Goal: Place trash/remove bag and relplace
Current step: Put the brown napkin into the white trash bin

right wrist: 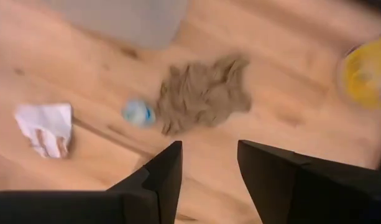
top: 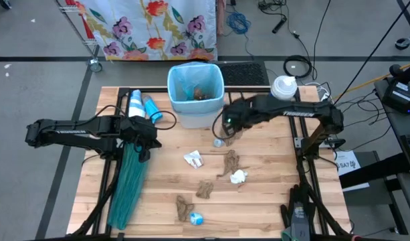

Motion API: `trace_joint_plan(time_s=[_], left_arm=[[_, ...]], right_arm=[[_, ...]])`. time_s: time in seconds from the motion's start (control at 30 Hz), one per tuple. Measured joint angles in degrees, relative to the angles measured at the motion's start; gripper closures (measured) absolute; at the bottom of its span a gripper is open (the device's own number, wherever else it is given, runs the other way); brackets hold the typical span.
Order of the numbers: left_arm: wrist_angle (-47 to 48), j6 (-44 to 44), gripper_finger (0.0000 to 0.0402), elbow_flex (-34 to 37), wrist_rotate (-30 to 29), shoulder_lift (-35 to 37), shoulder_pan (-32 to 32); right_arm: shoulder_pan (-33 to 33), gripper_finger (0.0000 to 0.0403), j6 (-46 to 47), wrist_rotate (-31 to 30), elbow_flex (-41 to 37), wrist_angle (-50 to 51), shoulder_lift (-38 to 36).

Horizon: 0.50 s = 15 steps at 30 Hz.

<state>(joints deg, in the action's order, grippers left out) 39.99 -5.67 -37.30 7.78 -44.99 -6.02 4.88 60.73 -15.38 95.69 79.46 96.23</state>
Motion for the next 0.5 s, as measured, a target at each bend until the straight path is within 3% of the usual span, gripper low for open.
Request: trace_joint_plan(time_s=[0.13, 0.5], left_arm=[[0.00, -0.01, 0.0379, 0.00, 0.01, -0.01, -0.02], [-0.02, -0.01, 0.0379, 0.00, 0.73, -0.01, -0.01]], right_arm=[[0.44, 0.0257, 0.78, 3.44, -11.04, -11.21, 0.02], [8.00, 0.0257, 4.72, 3.55, -31.76, -34.61, 0.02]])
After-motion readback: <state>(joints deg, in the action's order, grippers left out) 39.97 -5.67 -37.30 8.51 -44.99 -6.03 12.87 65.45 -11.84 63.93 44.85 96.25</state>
